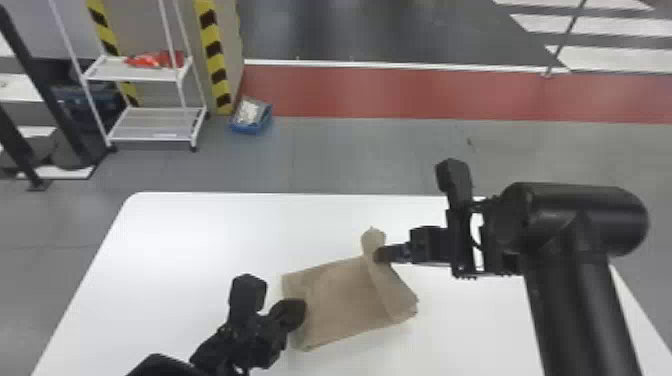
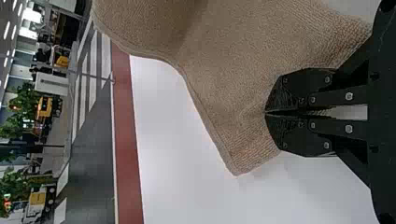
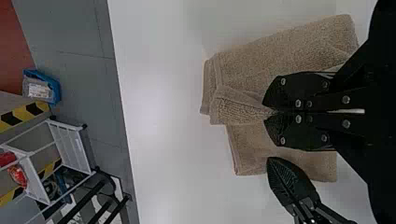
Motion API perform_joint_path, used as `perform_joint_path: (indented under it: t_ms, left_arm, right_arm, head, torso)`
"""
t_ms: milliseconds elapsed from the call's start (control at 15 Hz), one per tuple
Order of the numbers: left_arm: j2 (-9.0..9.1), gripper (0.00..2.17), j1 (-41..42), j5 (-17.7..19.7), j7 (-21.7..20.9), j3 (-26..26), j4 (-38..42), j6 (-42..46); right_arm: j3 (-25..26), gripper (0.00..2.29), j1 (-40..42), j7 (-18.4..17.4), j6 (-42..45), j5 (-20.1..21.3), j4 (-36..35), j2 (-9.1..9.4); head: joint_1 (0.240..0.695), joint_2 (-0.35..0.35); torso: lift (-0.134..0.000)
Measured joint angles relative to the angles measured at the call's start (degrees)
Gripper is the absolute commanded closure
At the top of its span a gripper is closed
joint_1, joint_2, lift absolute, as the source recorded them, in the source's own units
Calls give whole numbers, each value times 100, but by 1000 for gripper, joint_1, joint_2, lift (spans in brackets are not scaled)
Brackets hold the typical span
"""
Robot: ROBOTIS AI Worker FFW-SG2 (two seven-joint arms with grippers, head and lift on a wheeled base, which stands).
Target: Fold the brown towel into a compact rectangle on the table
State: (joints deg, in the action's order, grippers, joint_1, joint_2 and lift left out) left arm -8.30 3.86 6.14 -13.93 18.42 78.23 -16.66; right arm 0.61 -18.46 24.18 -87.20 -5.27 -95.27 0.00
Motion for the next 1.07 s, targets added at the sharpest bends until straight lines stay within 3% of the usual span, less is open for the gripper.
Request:
perform_joint_path:
  t_ms: [1067]
  left_arm:
    - [167,1062,88,-26,127,370,113,-53]
  right_arm:
    - [-1066,1474,129,-362,1371,-317,755,0]
  head:
    - [695,-22]
  torso:
    - [0]
